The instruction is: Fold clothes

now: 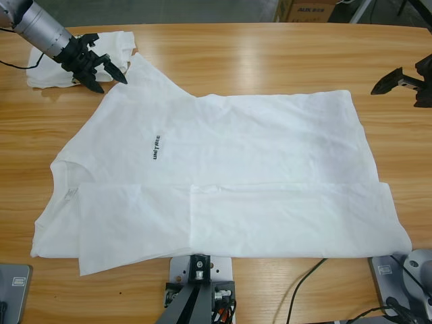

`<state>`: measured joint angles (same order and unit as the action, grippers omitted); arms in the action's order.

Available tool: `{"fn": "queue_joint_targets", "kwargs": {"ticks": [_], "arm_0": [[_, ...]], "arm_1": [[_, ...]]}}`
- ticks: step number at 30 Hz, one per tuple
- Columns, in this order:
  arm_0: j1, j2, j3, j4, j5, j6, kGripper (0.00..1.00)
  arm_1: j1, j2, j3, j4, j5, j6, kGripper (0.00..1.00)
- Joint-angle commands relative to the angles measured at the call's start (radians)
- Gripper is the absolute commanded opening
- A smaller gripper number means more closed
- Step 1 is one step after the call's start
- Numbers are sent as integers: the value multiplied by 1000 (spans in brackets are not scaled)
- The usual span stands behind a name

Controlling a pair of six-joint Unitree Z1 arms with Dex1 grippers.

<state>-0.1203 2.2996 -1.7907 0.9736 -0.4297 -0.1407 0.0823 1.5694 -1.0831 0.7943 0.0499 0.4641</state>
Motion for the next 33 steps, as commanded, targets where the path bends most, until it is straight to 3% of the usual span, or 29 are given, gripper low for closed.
{"fn": "queue_joint_targets", "kwargs": {"ticks": [1, 16, 33], "arm_0": [[-34, 90, -53, 9, -11, -35, 885], [-83, 99, -63, 58, 58, -36, 913], [-83, 113, -109, 26, 45, -115, 913]], "arm_1": [[-15, 37, 3, -13, -18, -12, 982], [-16, 5, 5, -15, -42, -12, 982], [-18, -6, 11, -18, -48, -13, 982]]}}
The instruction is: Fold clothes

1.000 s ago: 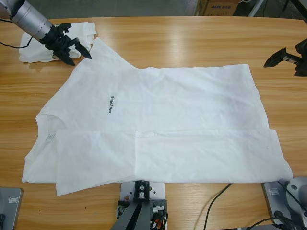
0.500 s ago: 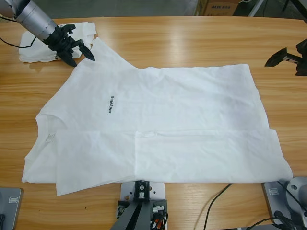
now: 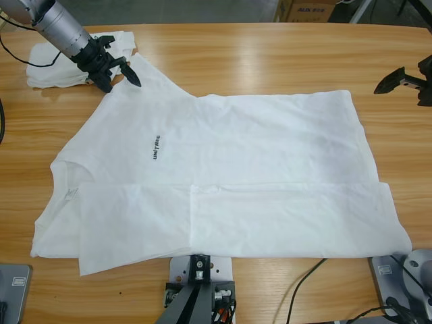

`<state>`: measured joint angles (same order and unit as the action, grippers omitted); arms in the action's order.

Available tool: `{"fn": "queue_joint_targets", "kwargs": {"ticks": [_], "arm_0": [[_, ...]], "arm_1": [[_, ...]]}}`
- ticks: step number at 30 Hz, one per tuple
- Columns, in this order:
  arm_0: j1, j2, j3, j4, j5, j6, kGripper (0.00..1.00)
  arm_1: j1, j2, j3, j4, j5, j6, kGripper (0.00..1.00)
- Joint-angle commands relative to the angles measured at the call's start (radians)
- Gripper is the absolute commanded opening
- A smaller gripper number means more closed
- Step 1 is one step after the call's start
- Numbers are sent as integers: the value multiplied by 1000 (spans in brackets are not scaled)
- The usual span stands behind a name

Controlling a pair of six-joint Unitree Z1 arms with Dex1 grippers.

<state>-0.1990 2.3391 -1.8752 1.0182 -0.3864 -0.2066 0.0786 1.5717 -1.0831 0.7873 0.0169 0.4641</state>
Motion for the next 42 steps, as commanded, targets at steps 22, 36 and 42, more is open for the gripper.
{"fn": "queue_joint_targets", "kwargs": {"ticks": [22, 36, 42], "arm_0": [[-3, 98, -80, 48, 42, -56, 924], [-85, 131, -95, 79, 210, -120, 900], [-63, 141, -166, 79, 131, -138, 876]], "arm_1": [[-22, -1, 16, -19, -17, -18, 982], [-35, -11, 48, -35, -33, -20, 982], [-36, -13, 59, -42, -31, -19, 982]]}}
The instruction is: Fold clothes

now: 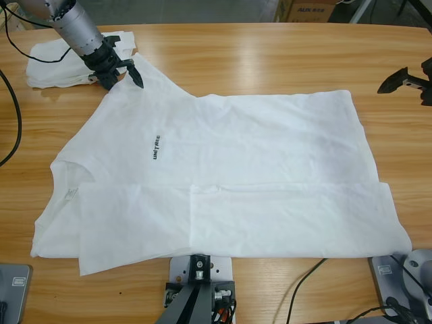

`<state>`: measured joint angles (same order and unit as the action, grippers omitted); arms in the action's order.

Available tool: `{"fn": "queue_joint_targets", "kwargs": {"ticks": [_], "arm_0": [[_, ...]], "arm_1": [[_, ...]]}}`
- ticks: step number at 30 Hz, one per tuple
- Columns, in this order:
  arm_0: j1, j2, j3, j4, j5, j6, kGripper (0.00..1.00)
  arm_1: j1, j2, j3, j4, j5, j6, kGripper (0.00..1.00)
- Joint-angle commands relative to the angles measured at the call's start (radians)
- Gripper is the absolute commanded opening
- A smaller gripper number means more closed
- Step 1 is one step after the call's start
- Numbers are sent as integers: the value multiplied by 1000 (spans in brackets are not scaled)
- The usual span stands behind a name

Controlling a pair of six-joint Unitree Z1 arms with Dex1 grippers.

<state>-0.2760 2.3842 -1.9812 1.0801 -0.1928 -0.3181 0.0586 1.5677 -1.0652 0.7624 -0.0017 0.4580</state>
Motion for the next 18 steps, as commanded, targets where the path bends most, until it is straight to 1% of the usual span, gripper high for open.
{"fn": "queue_joint_targets", "kwargs": {"ticks": [1, 11, 12, 14, 15, 17, 18], "arm_0": [[19, 99, -69, 17, -83, -30, 870], [44, 113, -103, 41, -173, -40, 857], [46, 118, -116, 55, -174, -41, 843], [44, 139, -163, 108, -174, -35, 783], [45, 143, -172, 120, -174, -33, 775], [43, 147, -179, 133, -173, -11, 725], [43, 147, -180, 135, -171, 1, 722]], "arm_1": [[-16, -9, 43, -17, -12, -13, 982], [-16, -11, 45, -24, -12, -13, 982], [-16, -11, 45, -25, -12, -13, 982], [-16, -12, 47, -25, -12, -13, 982], [-17, -12, 48, -25, -12, -13, 982], [-20, -14, 50, -25, -13, -13, 982], [-20, -14, 51, -25, -14, -13, 982]]}}
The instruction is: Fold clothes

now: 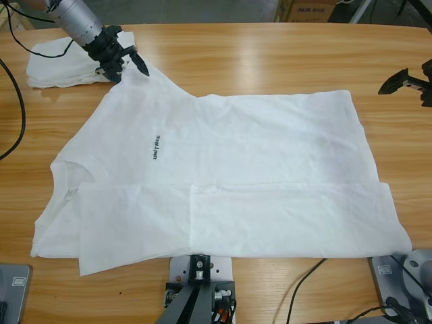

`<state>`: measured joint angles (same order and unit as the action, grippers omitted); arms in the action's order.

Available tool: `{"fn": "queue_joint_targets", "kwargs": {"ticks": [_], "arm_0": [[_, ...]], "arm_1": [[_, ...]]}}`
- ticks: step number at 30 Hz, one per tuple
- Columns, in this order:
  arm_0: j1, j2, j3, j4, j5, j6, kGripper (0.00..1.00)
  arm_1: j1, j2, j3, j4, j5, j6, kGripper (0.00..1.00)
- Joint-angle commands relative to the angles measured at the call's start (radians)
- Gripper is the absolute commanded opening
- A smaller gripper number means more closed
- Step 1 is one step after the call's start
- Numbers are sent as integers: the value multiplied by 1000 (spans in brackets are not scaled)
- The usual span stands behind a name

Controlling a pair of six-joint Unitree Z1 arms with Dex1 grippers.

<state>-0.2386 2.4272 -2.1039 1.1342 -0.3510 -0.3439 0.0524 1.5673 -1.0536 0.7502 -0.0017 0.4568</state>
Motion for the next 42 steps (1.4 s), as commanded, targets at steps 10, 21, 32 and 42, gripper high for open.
{"fn": "queue_joint_targets", "kwargs": {"ticks": [10, 21, 32, 42], "arm_0": [[12, 111, -73, 95, -1, 72, 501], [21, 141, -95, 164, 25, 123, 0], [-3, 130, -123, 160, 79, 187, 0], [-8, 99, -171, 163, 73, 174, 0]], "arm_1": [[-17, -15, 43, -14, -11, -13, 982], [-17, -9, 59, -28, -7, -13, 982], [-17, -21, 74, -28, -9, -13, 982], [-186, 87, 87, -134, 174, -117, 977]]}}
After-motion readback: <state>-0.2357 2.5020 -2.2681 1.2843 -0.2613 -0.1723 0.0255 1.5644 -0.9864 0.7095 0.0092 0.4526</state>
